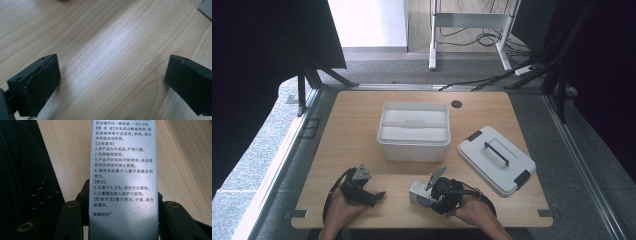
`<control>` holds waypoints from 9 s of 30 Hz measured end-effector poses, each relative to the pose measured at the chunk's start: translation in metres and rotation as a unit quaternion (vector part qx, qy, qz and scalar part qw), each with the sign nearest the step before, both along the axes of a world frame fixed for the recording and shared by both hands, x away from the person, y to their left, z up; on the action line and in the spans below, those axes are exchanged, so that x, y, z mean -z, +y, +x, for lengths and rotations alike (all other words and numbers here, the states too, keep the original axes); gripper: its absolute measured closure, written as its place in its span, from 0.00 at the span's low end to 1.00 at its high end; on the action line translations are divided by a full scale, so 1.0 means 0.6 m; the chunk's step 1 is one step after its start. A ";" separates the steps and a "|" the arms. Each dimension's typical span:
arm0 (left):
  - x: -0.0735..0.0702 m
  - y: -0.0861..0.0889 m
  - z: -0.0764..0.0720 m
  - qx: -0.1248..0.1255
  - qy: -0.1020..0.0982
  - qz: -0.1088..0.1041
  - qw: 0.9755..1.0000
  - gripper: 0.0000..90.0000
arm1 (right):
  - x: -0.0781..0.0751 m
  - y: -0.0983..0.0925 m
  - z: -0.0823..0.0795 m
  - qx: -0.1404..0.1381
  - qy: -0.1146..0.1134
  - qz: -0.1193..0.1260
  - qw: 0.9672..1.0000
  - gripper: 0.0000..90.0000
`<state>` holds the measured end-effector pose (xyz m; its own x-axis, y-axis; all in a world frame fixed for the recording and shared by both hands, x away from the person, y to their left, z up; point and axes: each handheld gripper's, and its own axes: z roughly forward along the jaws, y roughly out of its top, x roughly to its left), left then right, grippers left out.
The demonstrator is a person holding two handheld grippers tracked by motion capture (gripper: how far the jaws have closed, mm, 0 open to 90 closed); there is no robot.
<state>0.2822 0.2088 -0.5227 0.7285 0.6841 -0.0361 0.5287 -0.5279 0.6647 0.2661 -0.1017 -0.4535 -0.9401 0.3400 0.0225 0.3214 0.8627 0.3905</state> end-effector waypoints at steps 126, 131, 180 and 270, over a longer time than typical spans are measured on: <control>-0.235 0.064 0.103 0.152 -0.004 0.060 0.986 0.07 | 0.094 -0.189 0.057 0.200 -0.070 0.144 0.967 0.08; -0.263 0.053 0.116 0.176 -0.013 0.071 0.982 0.15 | 0.102 -0.189 0.051 0.193 -0.089 0.138 0.967 0.06; -0.250 -0.224 0.234 0.363 0.035 0.165 0.916 0.99 | 0.111 -0.191 0.047 0.193 -0.104 0.154 0.964 0.01; -0.183 0.187 0.201 -0.106 0.082 0.119 0.984 0.99 | 0.111 -0.191 0.047 0.192 -0.103 0.153 0.964 0.01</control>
<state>0.4028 0.3210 -0.4130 0.5655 0.8238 0.0382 0.7340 -0.5239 0.4321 0.2945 -0.2162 -0.5201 -0.7415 0.6710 0.0026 0.4822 0.5302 0.6975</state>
